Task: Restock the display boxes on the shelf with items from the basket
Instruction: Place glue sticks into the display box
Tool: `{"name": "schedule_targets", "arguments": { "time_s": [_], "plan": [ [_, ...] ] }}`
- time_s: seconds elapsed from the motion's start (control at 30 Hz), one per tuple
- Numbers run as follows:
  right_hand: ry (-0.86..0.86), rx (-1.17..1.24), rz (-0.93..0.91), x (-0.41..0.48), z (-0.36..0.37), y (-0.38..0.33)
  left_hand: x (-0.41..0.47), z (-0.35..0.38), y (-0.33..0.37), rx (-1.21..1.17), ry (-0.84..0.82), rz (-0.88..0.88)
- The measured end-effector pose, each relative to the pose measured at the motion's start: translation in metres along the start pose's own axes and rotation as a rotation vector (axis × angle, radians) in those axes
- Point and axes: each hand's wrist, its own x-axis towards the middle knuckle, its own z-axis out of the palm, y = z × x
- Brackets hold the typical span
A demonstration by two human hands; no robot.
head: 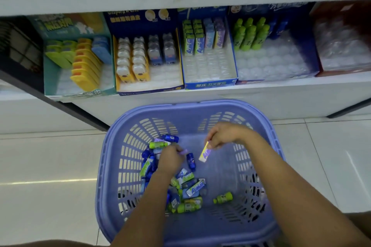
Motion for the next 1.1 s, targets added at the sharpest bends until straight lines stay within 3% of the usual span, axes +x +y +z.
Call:
{"name": "schedule_targets", "arguments": {
  "time_s": [0.13, 0.23, 0.33, 0.43, 0.5, 0.6, 0.8, 1.1],
  "plan": [
    [0.065, 0.121, -0.260, -0.053, -0.043, -0.042, -0.006, -0.031, 0.052, -0.387, -0.109, 0.033],
    [0.233, 0.232, -0.434, -0.092, -0.067, -0.066, -0.019, -0.056, 0.094, -0.599, -0.183, 0.120],
    [0.551, 0.399, -0.610, -0.114, -0.086, -0.085, -0.039, -0.079, 0.126, -0.702, -0.228, 0.204],
    [1.015, 0.345, -0.679, -0.111, -0.110, -0.101, -0.054, -0.096, 0.144, -0.708, -0.190, 0.300],
    [1.156, 0.298, -0.693, -0.100, -0.124, -0.108, -0.060, -0.104, 0.150, -0.738, -0.178, 0.322],
    [1.185, 0.208, -0.604, -0.078, -0.140, -0.113, -0.067, -0.112, 0.155, -0.752, -0.172, 0.306],
    [1.099, -0.257, -0.441, -0.054, -0.155, -0.108, -0.070, -0.120, 0.155, -0.789, -0.144, 0.325],
    [1.022, -0.327, -0.334, -0.049, -0.157, -0.120, -0.068, -0.118, 0.156, -0.926, -0.134, 0.314]
  ]
}}
